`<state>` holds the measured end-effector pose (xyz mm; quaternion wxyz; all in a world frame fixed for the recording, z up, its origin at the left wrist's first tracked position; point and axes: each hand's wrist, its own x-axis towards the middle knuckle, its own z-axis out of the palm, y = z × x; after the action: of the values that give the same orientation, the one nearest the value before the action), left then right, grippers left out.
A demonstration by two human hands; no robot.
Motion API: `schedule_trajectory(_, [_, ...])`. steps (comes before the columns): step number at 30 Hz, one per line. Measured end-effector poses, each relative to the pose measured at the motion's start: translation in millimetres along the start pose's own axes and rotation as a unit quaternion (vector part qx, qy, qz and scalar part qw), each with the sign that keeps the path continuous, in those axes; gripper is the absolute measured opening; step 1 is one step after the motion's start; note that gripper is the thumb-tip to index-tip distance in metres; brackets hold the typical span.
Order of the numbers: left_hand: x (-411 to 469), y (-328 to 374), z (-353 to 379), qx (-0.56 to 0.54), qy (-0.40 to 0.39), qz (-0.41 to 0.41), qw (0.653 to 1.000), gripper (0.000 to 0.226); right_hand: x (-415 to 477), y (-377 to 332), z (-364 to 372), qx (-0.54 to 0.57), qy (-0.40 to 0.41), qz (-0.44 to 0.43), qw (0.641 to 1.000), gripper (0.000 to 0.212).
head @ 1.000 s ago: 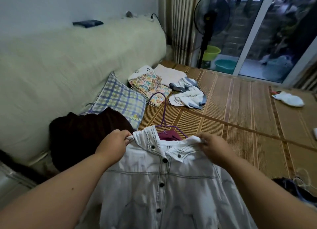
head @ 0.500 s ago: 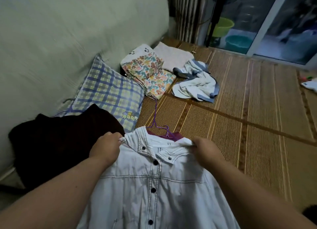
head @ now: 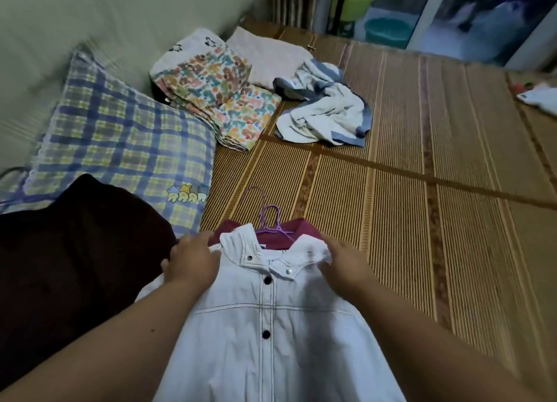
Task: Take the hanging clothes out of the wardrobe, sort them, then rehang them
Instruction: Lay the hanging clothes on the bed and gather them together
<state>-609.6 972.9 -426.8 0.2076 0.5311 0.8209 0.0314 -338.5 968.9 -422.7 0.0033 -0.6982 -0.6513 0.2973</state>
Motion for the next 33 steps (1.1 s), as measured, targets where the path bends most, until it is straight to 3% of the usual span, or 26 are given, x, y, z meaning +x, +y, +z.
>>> schedule_trajectory(3, [-18, 10, 4, -0.043, -0.042, 0.013, 0.998, 0.052, -25, 2, -2, -0.060, -0.003, -0.028, 0.998, 0.070])
schedule_trajectory(7, [-68, 39, -11, 0.017, -0.098, 0.104, 0.990, 0.063, -76, 6, -30, -0.097, -0.025, -0.025, 0.995, 0.071])
schedule_trajectory(13, [-166, 109, -63, 0.089, -0.128, 0.278, 0.948, 0.063, -173, 19, -104, -0.102, -0.006, 0.006, 0.995, 0.069])
schedule_trajectory(20, [-277, 180, -99, 0.079, -0.119, 0.424, 0.894, 0.057, -289, 60, -168, -0.105, 0.055, 0.041, 0.992, 0.065])
schedule_trajectory(27, [-413, 263, -60, 0.101, -0.147, 0.498, 0.849, 0.059, -425, 186, -187, -0.089, 0.087, 0.117, 0.985, 0.059])
schedule_trajectory(33, [-562, 329, 4, 0.106, -0.188, 0.499, 0.839, 0.059, -563, 320, -193, -0.066, 0.086, 0.170, 0.979, 0.056])
